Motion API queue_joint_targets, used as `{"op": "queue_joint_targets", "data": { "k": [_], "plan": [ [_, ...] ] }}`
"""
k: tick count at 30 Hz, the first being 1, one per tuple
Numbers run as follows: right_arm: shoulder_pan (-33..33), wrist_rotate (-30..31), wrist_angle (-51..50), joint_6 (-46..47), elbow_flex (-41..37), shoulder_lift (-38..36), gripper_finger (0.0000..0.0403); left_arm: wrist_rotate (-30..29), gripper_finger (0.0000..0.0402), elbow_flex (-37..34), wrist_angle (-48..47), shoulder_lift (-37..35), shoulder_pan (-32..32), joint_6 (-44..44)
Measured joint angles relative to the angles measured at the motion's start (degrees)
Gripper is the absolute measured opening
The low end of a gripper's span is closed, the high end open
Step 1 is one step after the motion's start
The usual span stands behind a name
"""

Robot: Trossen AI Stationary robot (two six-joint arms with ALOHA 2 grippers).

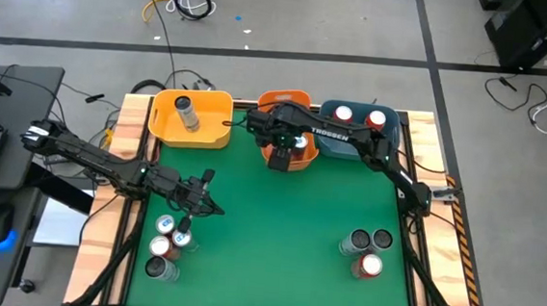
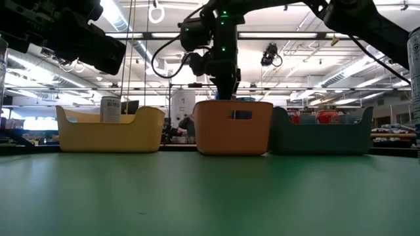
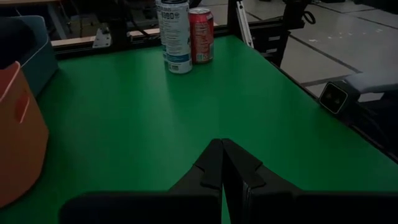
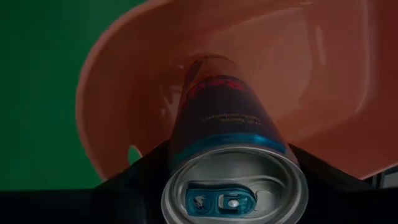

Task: Sort soda cans
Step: Put the blue soda can into the orange bin

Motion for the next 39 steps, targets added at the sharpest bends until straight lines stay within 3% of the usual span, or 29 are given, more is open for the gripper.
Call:
{"op": "queue_joint_targets", "data": {
  "k": [6,20,39],
  "plan": [
    [0.02,0.52,3.02,0.02,0.00,-0.09,0.0286,0.00,0.0005,0.00,-0.36,-0.02,0.00,-0.17],
    [0.20,0.49,4.41,0.02,0.00,-0.09,0.0267,0.02,0.0005,0.00,-0.93,-0.02,0.00,-0.37],
    [-0.53,4.55,5.15,-0.44,0.96,-1.38,0.0296,0.02,0.0005,0.00,-0.93,-0.02,0.00,-0.41]
  ]
}}
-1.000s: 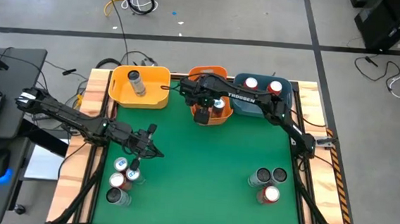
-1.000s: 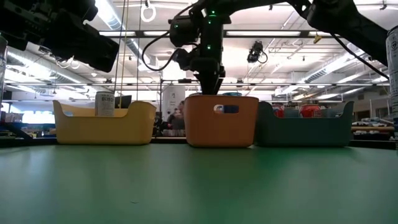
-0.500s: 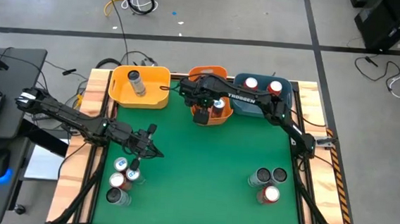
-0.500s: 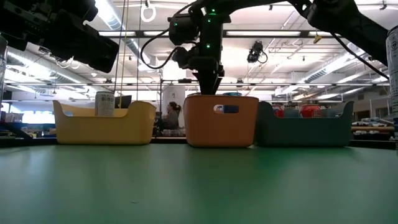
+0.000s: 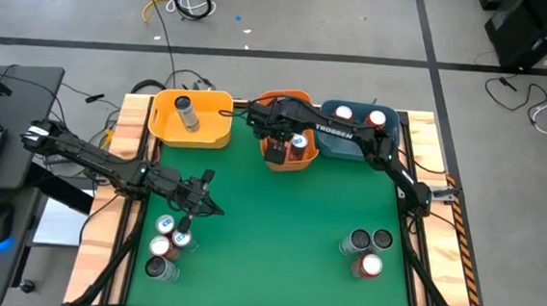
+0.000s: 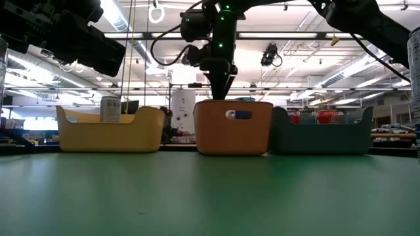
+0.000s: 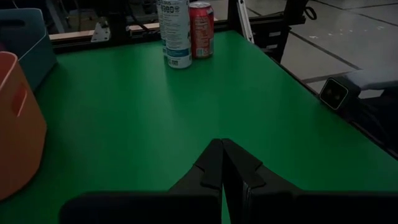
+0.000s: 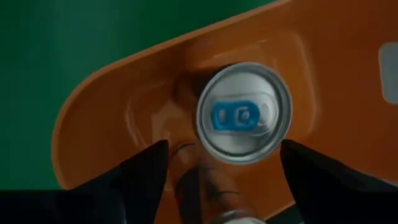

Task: Sort soda cans
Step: Put the blue soda can into the orange bin

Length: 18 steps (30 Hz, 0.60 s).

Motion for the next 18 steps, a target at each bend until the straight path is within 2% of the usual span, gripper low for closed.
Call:
{"op": "queue_joint_targets", "data": {
  "k": [10,18],
  "plan": [
    [-3.36,-7.39,6.30,-0.54,0.00,0.04,0.0295,0.03,0.0005,0.00,-0.26,0.00,-0.04,-0.38],
    [-4.55,-8.63,6.78,-1.96,-1.62,0.12,0.0288,0.46,0.0005,0.00,-0.32,0.00,-0.04,-0.33]
  ]
}}
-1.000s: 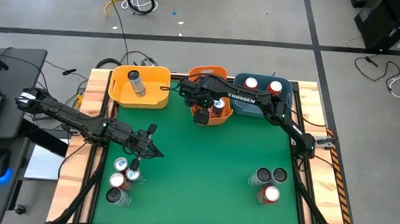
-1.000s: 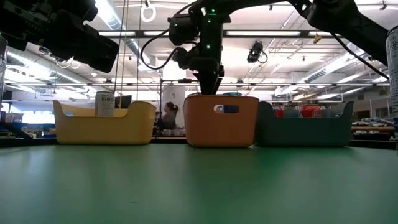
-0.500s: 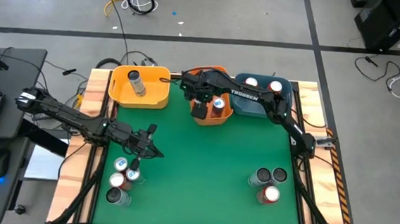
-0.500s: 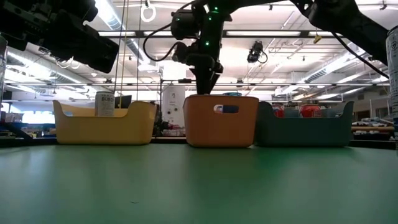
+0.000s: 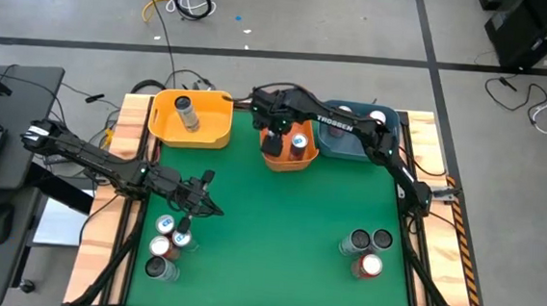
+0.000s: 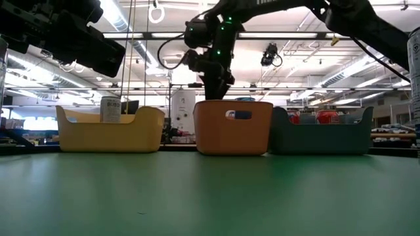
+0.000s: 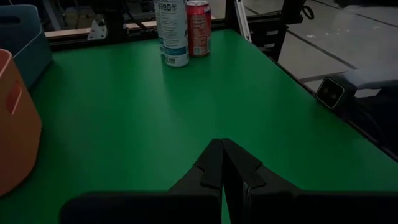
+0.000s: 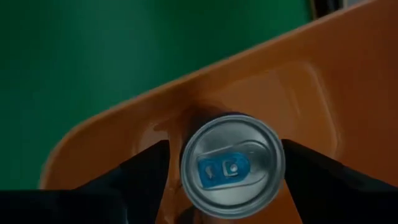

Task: Sort soda cans
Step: Put the blue soda can into the orange bin

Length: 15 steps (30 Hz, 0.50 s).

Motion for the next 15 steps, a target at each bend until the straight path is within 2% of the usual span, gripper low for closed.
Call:
{"op": "queue_joint_targets", "data": {
  "k": [5,10,15],
  "plan": [
    [-0.52,-0.18,1.27,-0.49,-2.86,0.08,0.0271,0.00,0.0005,0.00,-0.07,0.00,0.00,0.00],
    [-0.57,-0.18,1.81,-1.01,-3.04,0.08,0.0225,0.00,0.0005,0.00,-0.07,0.00,0.00,0.02],
    [-0.60,-1.94,1.04,-1.20,-3.04,0.08,0.0224,0.00,0.0005,0.00,-0.07,0.00,0.00,0.42]
  ]
}}
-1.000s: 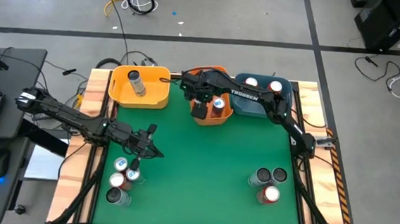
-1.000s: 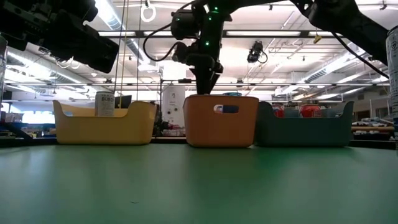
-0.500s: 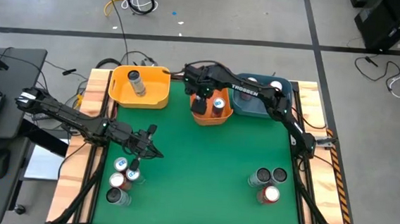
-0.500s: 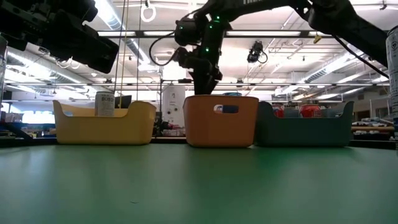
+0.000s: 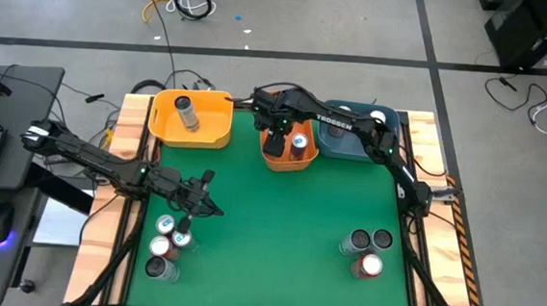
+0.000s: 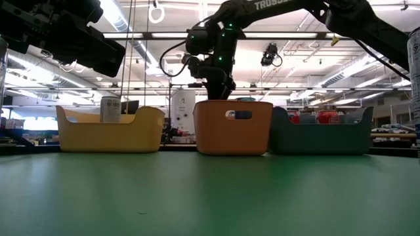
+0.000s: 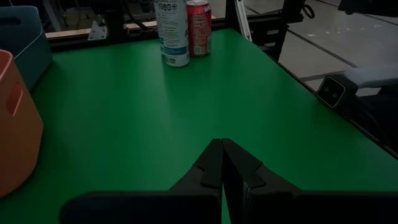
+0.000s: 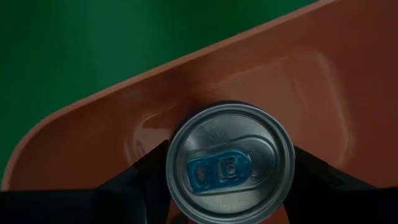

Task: Sort soda cans
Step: Put the blue soda can into the orange bin

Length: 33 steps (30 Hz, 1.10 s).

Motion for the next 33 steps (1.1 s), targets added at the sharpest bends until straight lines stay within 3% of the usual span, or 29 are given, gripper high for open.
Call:
{"op": "queue_joint_targets", "data": {
  "k": [11,26,33],
  "plan": [
    [1.16,-4.65,-7.82,3.98,2.73,-0.25,0.0224,0.00,0.0005,0.00,0.00,0.00,0.00,-0.03],
    [3.84,-2.52,-5.80,4.76,1.86,-0.31,0.0226,0.00,0.0005,0.00,-0.42,0.02,-0.02,-0.96],
    [3.84,-0.45,-4.99,5.35,1.88,-0.04,0.0279,0.00,0.0005,0.00,-0.42,0.00,0.00,-0.96]
  ]
}}
